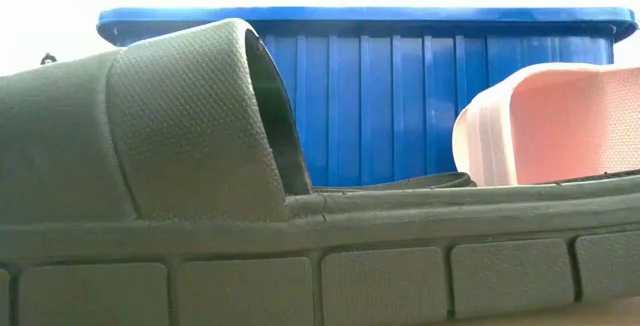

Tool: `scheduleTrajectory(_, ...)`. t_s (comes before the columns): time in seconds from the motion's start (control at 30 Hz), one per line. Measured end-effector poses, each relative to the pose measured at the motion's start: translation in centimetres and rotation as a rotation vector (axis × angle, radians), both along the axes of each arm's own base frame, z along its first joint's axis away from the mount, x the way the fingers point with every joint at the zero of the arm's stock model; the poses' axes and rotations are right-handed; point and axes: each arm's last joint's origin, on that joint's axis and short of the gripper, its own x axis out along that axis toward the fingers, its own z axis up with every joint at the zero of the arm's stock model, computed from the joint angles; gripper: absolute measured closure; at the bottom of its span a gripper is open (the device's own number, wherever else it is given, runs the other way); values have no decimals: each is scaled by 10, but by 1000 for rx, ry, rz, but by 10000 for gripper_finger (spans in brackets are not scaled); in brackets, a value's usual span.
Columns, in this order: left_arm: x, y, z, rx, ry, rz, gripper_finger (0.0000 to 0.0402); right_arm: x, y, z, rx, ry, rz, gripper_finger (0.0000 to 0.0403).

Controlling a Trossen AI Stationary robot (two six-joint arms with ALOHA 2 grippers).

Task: Pick and place slides into bin
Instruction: Put the black slide into the blue container

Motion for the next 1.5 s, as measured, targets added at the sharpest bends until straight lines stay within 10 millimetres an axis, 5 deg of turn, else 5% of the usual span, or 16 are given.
scheduleTrajectory(1.03, 0, 0, 0, -1, 0, 0, 217, 3, 13, 53, 103, 47, -5, 390)
scheduleTrajectory(1.27, 0, 0, 0, -1, 0, 0, 217, 7, 19, 87, 211, -7, 46, 390)
scheduleTrajectory(1.5, 0, 0, 0, -1, 0, 1, 217, 7, 14, 147, 355, -136, 138, 390)
